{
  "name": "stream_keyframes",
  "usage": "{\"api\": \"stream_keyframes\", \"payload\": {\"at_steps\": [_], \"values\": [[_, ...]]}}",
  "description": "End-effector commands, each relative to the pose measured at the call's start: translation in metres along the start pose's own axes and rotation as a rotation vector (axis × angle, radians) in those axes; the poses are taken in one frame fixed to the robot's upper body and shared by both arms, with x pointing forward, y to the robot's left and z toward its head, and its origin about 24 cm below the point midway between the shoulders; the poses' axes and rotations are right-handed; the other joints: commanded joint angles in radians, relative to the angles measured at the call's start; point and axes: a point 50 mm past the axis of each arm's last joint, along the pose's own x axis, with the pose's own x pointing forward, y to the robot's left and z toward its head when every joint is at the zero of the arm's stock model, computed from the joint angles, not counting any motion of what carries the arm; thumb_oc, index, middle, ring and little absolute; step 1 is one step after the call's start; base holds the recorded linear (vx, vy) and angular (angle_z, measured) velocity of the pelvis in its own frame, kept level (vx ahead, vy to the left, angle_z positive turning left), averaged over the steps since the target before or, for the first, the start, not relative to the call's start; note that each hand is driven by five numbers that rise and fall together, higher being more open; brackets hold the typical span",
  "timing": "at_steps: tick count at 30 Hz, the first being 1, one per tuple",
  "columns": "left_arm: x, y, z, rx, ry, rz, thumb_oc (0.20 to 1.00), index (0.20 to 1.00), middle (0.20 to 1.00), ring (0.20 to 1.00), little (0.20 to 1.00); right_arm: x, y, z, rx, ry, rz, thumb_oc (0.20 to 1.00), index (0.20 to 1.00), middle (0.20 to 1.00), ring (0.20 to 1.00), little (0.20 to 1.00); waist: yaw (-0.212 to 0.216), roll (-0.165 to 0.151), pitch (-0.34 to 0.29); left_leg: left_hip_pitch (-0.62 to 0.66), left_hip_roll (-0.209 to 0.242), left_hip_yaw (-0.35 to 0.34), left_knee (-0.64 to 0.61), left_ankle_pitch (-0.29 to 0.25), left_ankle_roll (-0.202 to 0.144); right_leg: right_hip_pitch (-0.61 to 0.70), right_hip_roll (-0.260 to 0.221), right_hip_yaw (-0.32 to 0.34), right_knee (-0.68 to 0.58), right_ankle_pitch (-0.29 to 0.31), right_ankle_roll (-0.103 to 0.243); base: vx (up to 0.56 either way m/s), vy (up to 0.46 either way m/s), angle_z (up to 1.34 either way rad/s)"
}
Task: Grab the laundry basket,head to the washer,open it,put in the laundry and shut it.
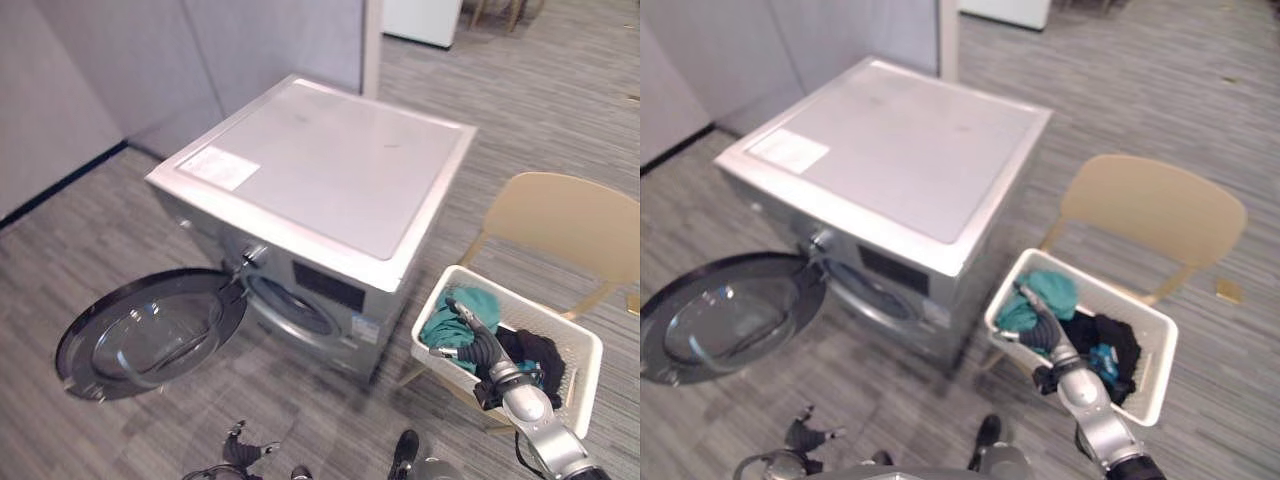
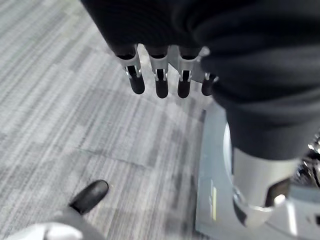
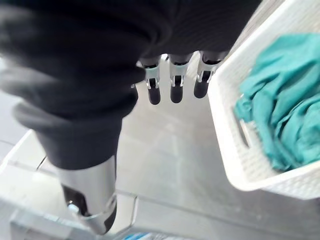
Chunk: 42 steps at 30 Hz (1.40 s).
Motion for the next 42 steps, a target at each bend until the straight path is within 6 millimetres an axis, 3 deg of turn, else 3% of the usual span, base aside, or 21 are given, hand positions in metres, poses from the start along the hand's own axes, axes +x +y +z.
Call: {"api": "stream_keyframes", "payload": {"at_steps": [1,2,3,6,10,16,19,22,25,30,33,37,38,39,40,42], "values": [[0.007,0.008,0.029,0.032,-0.103,0.007,1.0,1.0,1.0,1.0,1.0,0.013,-0.013,0.018,-0.074,-0.086,-0.052,1.0,1.0,1.0,1.0,1.0,-0.011,-0.056,0.037,-0.064,-0.017,-0.037,0.207,-0.043,-0.063,0.063,0.014,0.118,-0.012,-0.12,0.034,0.04,-0.114,-0.44],[0.007,0.005,0.032,0.026,-0.115,0.002,1.0,1.0,1.0,1.0,1.0,0.016,-0.013,0.02,-0.086,-0.09,-0.041,1.0,1.0,1.0,1.0,1.0,-0.004,-0.059,0.04,-0.082,-0.02,-0.077,0.225,-0.04,-0.06,0.07,0.022,0.14,-0.024,-0.126,0.028,-0.01,-0.142,-0.73],[0.008,0.003,0.034,0.016,-0.119,-0.004,1.0,1.0,1.0,1.0,1.0,0.02,-0.012,0.022,-0.112,-0.093,-0.023,1.0,1.0,1.0,1.0,1.0,0.007,-0.07,0.046,-0.115,-0.046,-0.13,0.232,-0.037,-0.036,0.063,0.02,0.16,-0.033,-0.111,0.02,-0.01,-0.086,-0.96],[0.008,0.0,0.033,0.013,-0.117,-0.016,1.0,1.0,1.0,1.0,1.0,0.027,-0.01,0.023,-0.176,-0.095,0.014,1.0,1.0,1.0,1.0,1.0,0.028,-0.075,0.054,-0.157,-0.109,-0.272,0.163,-0.098,-0.016,0.063,0.021,0.229,-0.039,-0.115,0.033,0.05,-0.014,-1.08],[0.007,0.001,0.031,0.018,-0.118,-0.013,1.0,1.0,1.0,1.0,1.0,0.039,-0.01,0.02,-0.257,-0.076,0.043,1.0,1.0,1.0,1.0,1.0,0.053,-0.055,0.065,-0.196,-0.157,-0.389,0.016,-0.034,-0.015,0.06,0.039,0.285,-0.032,-0.115,0.04,0.08,0.059,-0.76],[0.007,0.007,0.024,0.058,-0.098,-0.012,1.0,1.0,1.0,1.0,1.0,0.051,-0.01,0.005,-0.318,0.013,0.044,1.0,1.0,1.0,1.0,1.0,0.061,-0.034,0.064,-0.149,-0.176,-0.379,-0.065,-0.022,0.004,0.055,0.04,0.327,-0.018,-0.129,0.053,0.08,0.133,-0.25],[0.009,0.015,0.033,0.065,-0.124,0.011,1.0,1.0,1.0,1.0,1.0,0.064,-0.009,0.005,-0.356,0.04,0.042,1.0,1.0,1.0,1.0,1.0,0.077,-0.027,0.085,-0.159,-0.184,-0.367,-0.085,-0.015,0.014,0.014,0.028,0.341,0.002,-0.124,0.06,-0.05,0.112,-0.18],[0.014,0.022,0.055,0.064,-0.189,0.041,1.0,1.0,1.0,1.0,1.0,0.083,-0.019,0.017,-0.41,0.038,-0.002,1.0,1.0,1.0,1.0,1.0,0.098,-0.015,0.129,-0.205,-0.191,-0.366,-0.085,-0.006,0.023,-0.067,0.014,0.345,0.04,-0.11,0.063,-0.16,0.084,-0.04],[0.015,0.024,0.074,0.046,-0.259,0.056,1.0,1.0,1.0,1.0,1.0,0.099,-0.03,0.026,-0.453,0.058,-0.054,1.0,1.0,1.0,1.0,1.0,0.119,0.005,0.173,-0.27,-0.199,-0.377,-0.071,0.006,0.028,-0.144,0.001,0.343,0.07,-0.091,0.062,-0.18,0.068,0.03],[0.014,0.029,0.084,0.026,-0.301,0.068,1.0,1.0,1.0,1.0,1.0,0.113,-0.052,0.026,-0.485,0.154,-0.134,1.0,1.0,1.0,1.0,1.0,0.157,0.032,0.208,-0.339,-0.207,-0.393,-0.068,0.036,0.029,-0.212,-0.007,0.334,0.083,-0.071,0.061,-0.08,0.023,0.07],[0.014,0.031,0.095,0.009,-0.343,0.076,1.0,1.0,1.0,1.0,1.0,0.121,-0.106,0.036,-0.377,0.255,-0.338,1.0,1.0,1.0,1.0,1.0,0.202,0.073,0.246,-0.403,-0.207,-0.413,-0.082,0.076,0.015,-0.269,-0.018,0.312,0.08,-0.054,0.066,-0.12,0.011,0.2],[0.016,0.031,0.098,0.013,-0.341,0.07,1.0,1.0,1.0,1.0,1.0,0.122,-0.102,0.034,-0.222,0.278,-0.33,1.0,1.0,1.0,1.0,1.0,0.216,0.08,0.254,-0.413,-0.208,-0.426,-0.099,0.092,0.007,-0.274,-0.017,0.298,0.069,-0.053,0.068,-0.03,-0.027,0.21],[0.016,0.031,0.098,0.017,-0.334,0.072,1.0,1.0,1.0,1.0,1.0,0.123,-0.1,0.036,-0.18,0.267,-0.319,0.903,0.903,0.903,0.903,0.903,0.216,0.079,0.252,-0.411,-0.207,-0.43,-0.105,0.094,0.004,-0.271,-0.017,0.295,0.063,-0.054,0.068,0.0,-0.045,0.15],[0.017,0.031,0.097,0.019,-0.329,0.071,1.0,1.0,1.0,1.0,1.0,0.124,-0.096,0.037,-0.124,0.256,-0.308,0.423,0.423,0.423,0.423,0.423,0.216,0.076,0.25,-0.408,-0.206,-0.432,-0.11,0.096,0.001,-0.266,-0.017,0.29,0.058,-0.055,0.068,0.01,-0.044,0.12],[0.017,0.031,0.096,0.02,-0.32,0.07,1.0,1.0,1.0,1.0,1.0,0.124,-0.089,0.037,-0.048,0.241,-0.296,0.2,0.2,0.2,0.2,0.2,0.214,0.072,0.248,-0.398,-0.207,-0.434,-0.116,0.094,0.0,-0.257,-0.016,0.289,0.057,-0.058,0.067,0.02,-0.035,0.17],[0.018,0.03,0.093,0.016,-0.304,0.069,1.0,1.0,1.0,1.0,1.0,0.124,-0.08,0.039,0.077,0.205,-0.288,0.2,0.2,0.2,0.2,0.2,0.209,0.064,0.238,-0.388,-0.206,-0.434,-0.125,0.093,0.0,-0.248,-0.013,0.287,0.05,-0.059,0.067,0.02,-0.031,0.2]]}}
